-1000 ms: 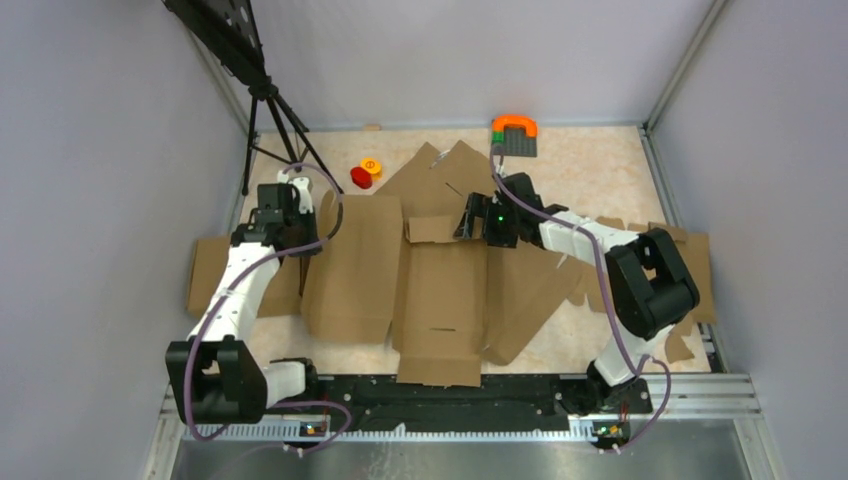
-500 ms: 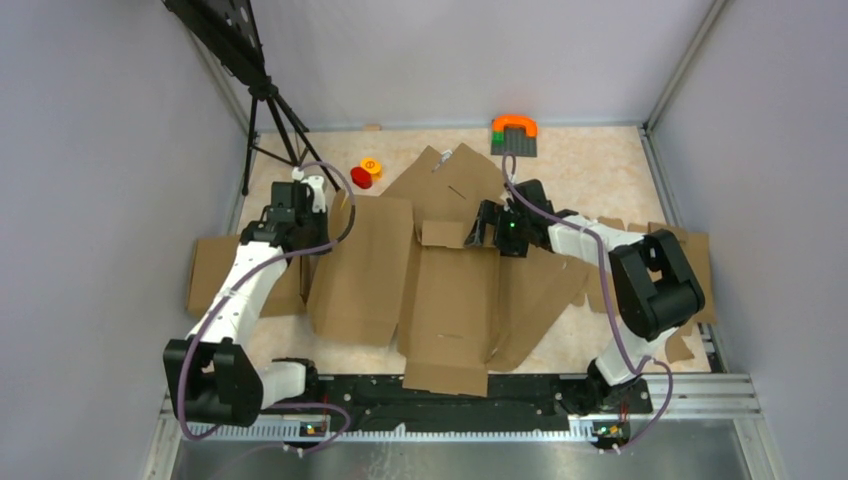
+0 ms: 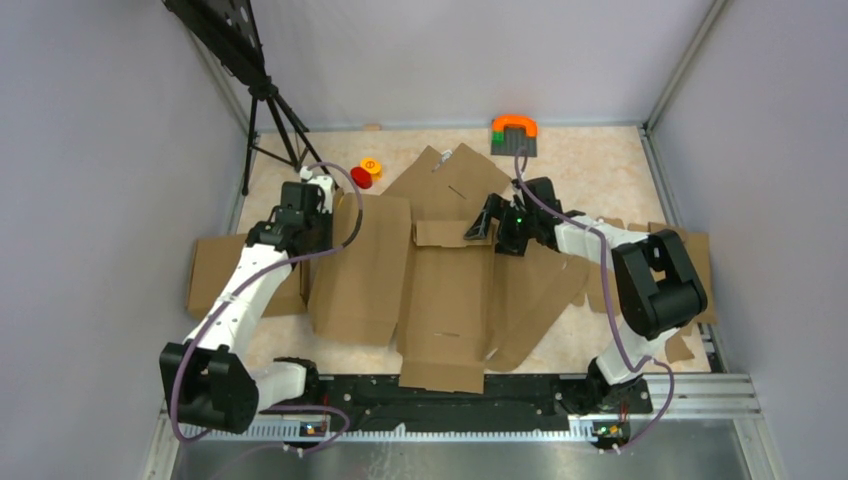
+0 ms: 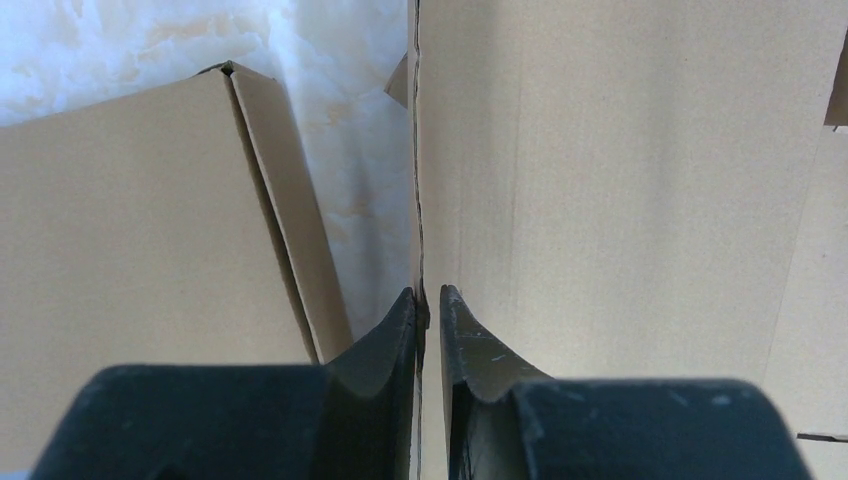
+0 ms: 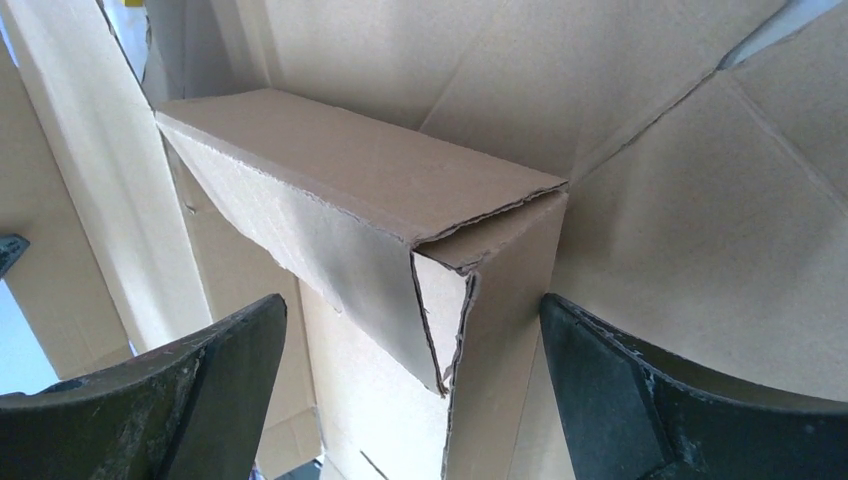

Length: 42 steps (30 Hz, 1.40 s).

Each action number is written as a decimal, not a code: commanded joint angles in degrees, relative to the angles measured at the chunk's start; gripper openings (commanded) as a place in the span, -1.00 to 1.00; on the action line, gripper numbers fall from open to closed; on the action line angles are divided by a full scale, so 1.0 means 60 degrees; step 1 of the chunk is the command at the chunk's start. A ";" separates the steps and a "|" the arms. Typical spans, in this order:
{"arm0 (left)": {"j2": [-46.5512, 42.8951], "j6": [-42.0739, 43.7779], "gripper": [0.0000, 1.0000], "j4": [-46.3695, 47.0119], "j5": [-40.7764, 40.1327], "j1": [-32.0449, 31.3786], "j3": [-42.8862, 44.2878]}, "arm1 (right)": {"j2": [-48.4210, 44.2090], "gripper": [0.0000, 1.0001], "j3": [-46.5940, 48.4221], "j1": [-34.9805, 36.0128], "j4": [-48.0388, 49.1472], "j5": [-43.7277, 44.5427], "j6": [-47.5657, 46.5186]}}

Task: Fold the paper box
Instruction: Fold the paper box at the center of the board.

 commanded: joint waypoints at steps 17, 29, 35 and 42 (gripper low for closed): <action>-0.0059 0.0220 -0.70 0.0280 0.0101 -0.0204 0.0391 | -0.0941 0.82 -0.0495 0.1525 -0.0189 0.2741 -0.4719; -0.0028 0.0354 -0.70 0.0229 0.0204 -0.0219 0.0423 | -0.1520 0.88 -0.0507 0.1116 -0.0264 0.2552 -0.3997; -0.0008 0.0329 -0.70 0.0169 0.0215 -0.0219 0.0509 | -0.1652 0.89 -0.1025 0.0159 0.0590 0.0945 -0.3005; -0.0023 0.0302 -0.71 0.0099 0.0185 -0.0314 0.0583 | -0.1847 0.86 -0.1068 -0.0236 0.1032 0.1606 -0.1190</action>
